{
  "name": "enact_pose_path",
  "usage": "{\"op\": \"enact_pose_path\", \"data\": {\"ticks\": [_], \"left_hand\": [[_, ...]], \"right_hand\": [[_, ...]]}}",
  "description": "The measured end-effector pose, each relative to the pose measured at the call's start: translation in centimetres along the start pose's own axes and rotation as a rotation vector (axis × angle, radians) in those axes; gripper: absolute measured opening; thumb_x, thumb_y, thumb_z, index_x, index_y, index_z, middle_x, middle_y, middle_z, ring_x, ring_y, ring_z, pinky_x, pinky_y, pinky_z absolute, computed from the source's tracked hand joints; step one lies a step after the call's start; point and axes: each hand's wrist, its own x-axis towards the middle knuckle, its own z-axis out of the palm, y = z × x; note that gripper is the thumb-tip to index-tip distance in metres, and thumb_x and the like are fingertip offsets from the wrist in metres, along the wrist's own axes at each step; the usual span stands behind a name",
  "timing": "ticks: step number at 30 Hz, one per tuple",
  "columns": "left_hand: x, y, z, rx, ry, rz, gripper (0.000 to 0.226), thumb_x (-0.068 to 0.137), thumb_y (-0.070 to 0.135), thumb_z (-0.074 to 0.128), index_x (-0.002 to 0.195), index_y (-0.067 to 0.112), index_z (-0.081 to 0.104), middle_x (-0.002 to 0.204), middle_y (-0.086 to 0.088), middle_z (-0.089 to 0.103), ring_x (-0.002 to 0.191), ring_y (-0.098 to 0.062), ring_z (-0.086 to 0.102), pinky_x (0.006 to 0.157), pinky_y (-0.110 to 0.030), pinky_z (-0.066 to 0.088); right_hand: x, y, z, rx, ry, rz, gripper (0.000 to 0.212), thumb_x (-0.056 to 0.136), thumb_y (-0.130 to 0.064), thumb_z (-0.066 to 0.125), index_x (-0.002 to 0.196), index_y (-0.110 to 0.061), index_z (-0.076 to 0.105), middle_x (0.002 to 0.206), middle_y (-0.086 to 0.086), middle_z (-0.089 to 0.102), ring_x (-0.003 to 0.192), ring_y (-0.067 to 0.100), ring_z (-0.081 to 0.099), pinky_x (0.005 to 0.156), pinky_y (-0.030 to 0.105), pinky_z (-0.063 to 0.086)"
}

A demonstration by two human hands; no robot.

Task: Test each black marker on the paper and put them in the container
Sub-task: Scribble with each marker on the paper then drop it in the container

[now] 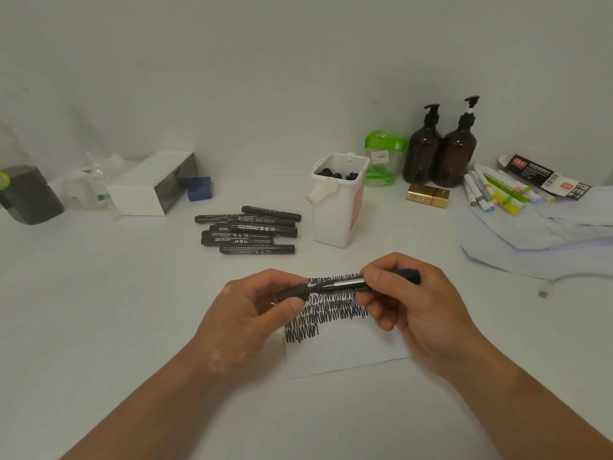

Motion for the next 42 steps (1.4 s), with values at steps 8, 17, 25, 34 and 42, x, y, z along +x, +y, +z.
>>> {"op": "enact_pose_path", "data": {"ticks": [8,17,25,34,42], "left_hand": [[-0.1,-0.4,0.7,-0.224,-0.033,-0.032,0.026,0.083,0.043,0.061,0.095,0.020,0.067,0.063,-0.004,0.052,0.063,-0.023,0.043,0.063,-0.033,0.037],[-0.3,0.3,3.4,-0.418,0.154,-0.122,0.040,0.098,0.034,0.058,0.084,0.000,0.041,0.056,0.000,0.027,0.051,-0.016,0.021,0.046,-0.024,0.026],[-0.7,1.2,4.3,-0.421,0.230,-0.140,0.032,0.105,0.020,0.047,0.076,0.009,0.038,0.053,0.003,0.027,0.050,-0.016,0.020,0.044,-0.024,0.024],[-0.4,1.0,3.6,-0.308,0.153,0.012,0.022,0.090,0.023,0.060,0.086,0.005,0.049,0.053,0.002,0.041,0.049,-0.017,0.035,0.047,-0.029,0.035],[-0.1,-0.3,1.8,-0.244,0.141,0.021,0.028,0.075,0.030,0.074,0.099,0.033,0.061,0.087,-0.003,0.073,0.073,-0.016,0.066,0.066,-0.027,0.055]], "right_hand": [[-0.6,0.4,1.3,-0.208,-0.098,-0.029,0.007,0.082,-0.030,0.071,0.086,-0.025,0.075,0.073,0.006,0.075,0.052,0.014,0.053,0.047,0.025,0.043],[-1.0,1.5,3.8,-0.305,0.161,-0.128,0.012,0.072,-0.029,0.079,0.073,-0.025,0.068,0.050,-0.013,0.061,0.042,0.004,0.047,0.046,0.015,0.037],[-1.2,1.6,4.9,-0.355,0.319,-0.219,0.024,0.075,-0.006,0.083,0.067,-0.016,0.062,0.049,-0.014,0.062,0.042,-0.003,0.052,0.046,0.005,0.037],[-1.1,1.3,4.2,-0.300,0.233,-0.182,0.023,0.080,-0.016,0.084,0.071,-0.023,0.063,0.053,-0.009,0.063,0.042,0.001,0.049,0.046,0.011,0.037],[-0.5,1.3,3.1,-0.263,0.056,-0.147,0.009,0.073,-0.022,0.061,0.074,-0.028,0.066,0.056,-0.013,0.058,0.054,0.004,0.049,0.057,0.018,0.039]]}}
